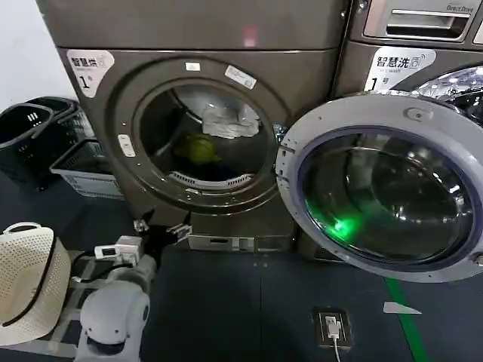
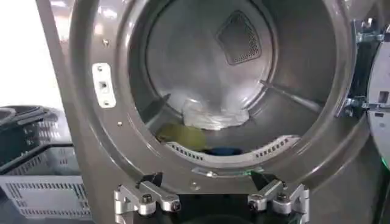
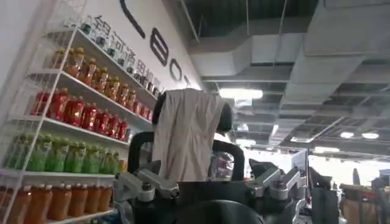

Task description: Grasp the clothes from the dryer.

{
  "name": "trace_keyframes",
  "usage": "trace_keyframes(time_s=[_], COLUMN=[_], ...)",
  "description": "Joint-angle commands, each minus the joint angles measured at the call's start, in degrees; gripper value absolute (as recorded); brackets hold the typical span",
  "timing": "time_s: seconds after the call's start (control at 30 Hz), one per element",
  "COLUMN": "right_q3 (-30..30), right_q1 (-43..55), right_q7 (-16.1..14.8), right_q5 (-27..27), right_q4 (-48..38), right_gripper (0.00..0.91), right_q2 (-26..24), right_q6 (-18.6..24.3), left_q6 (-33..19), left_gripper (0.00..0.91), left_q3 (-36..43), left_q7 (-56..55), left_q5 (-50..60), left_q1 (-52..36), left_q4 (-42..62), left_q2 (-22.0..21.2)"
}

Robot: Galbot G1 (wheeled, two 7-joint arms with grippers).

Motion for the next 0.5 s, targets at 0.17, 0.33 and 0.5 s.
trace_keyframes(time_s=[0.17,0.33,0.5], right_q3=[0.2,0.1,0.1], right_q1=[0.0,0.0,0.0], right_q7=[0.2,0.3,0.5], right_q5=[0.6,0.6,0.5], right_q4=[-0.1,0.0,-0.1], right_gripper=[0.907,0.907,0.907], right_q2=[0.1,0.3,0.4], right_q6=[0.1,0.1,0.2], left_q6=[2.8,2.8,2.8], left_gripper=[0.907,0.907,0.907], left_q3=[0.0,0.1,0.1], left_q7=[0.0,0.0,0.0], left_q5=[0.0,0.0,-0.1], left_q1=[0.2,0.2,0.0], left_q4=[-0.1,-0.1,0.2], left_q2=[0.1,0.0,0.0])
